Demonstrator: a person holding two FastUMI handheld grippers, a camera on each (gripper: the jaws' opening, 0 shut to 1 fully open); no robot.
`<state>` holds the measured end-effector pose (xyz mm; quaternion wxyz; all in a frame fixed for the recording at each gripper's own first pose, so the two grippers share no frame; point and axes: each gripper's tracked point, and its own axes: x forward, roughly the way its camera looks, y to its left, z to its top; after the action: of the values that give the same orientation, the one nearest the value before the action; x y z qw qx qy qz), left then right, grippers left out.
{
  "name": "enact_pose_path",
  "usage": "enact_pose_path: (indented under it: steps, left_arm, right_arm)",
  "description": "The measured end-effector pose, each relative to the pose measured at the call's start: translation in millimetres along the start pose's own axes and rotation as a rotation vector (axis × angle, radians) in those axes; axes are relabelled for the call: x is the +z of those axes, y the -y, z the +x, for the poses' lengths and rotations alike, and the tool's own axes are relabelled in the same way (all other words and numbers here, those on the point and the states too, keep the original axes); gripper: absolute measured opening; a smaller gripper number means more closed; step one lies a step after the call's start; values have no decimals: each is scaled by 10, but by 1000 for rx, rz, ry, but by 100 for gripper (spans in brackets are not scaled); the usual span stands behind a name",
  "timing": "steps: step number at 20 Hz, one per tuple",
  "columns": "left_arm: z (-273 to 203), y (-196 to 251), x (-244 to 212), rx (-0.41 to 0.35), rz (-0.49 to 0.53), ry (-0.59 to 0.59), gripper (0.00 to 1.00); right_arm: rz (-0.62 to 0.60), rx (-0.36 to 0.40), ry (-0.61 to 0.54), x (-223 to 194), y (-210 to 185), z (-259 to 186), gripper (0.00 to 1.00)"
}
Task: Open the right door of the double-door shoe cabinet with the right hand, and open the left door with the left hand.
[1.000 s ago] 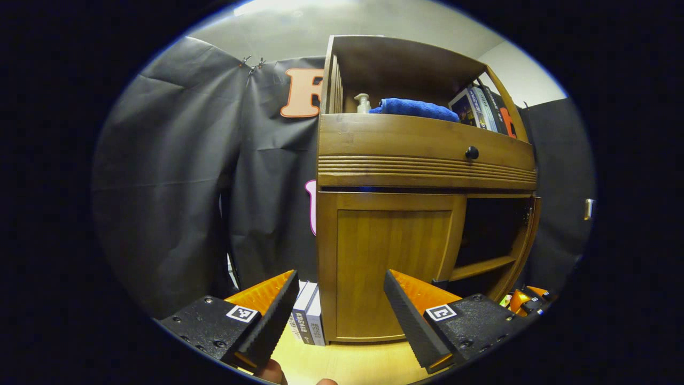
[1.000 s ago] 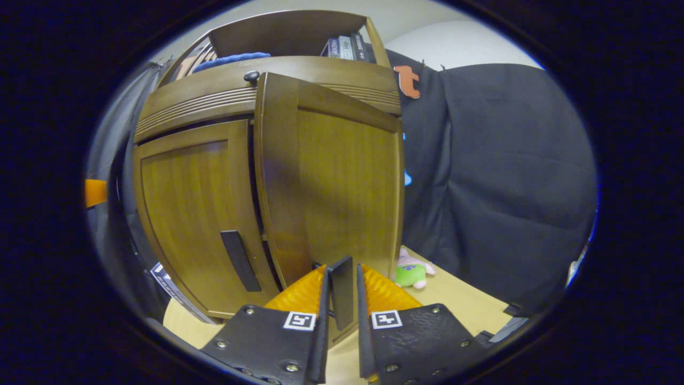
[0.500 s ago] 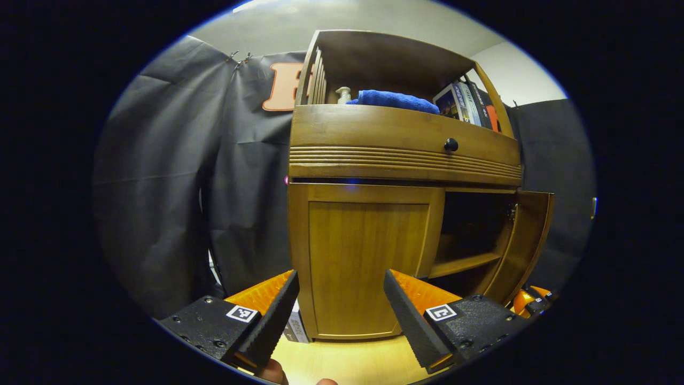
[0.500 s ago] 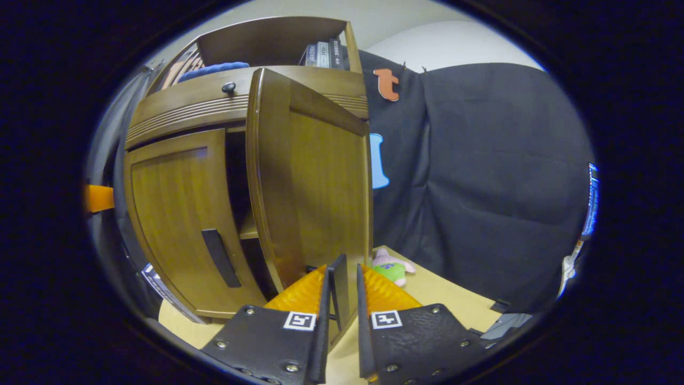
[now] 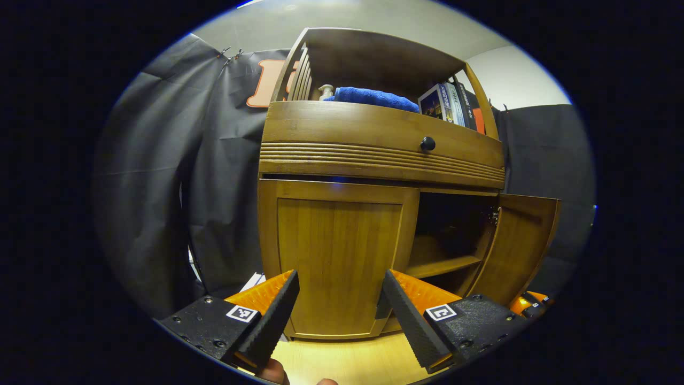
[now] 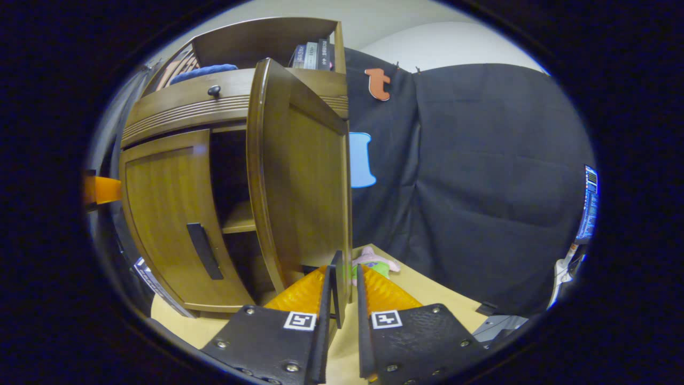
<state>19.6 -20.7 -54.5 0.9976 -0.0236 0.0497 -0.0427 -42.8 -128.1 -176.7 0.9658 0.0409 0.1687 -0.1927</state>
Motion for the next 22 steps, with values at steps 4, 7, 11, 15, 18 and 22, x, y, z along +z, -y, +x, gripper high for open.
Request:
enact_pose_path:
  steps: [4, 7, 11, 15, 18, 22]
  left_arm:
    - [15, 130, -47, -19, -23, -13, 98]
    - [17, 236, -83, -36, -26, -24, 97]
    - [0, 304, -112, -36, -9, -32, 97]
    - [2, 327, -135, -37, -24, -32, 98]
    - [26, 339, -179, -37, -31, -39, 97]
    - [122, 426, -229, -37, -19, -44, 97]
  right_arm:
    - [3, -25, -14, -25, 336, 25, 23]
    - [26, -15, -27, -32, 493, 75, 16]
    - [28, -7, -31, -22, 663, 124, 16]
    - [24, -24, -15, 24, 860, 110, 17]
    - [5, -83, 21, 132, 1122, 94, 17]
    - [28, -123, 34, 181, 1424, 55, 17]
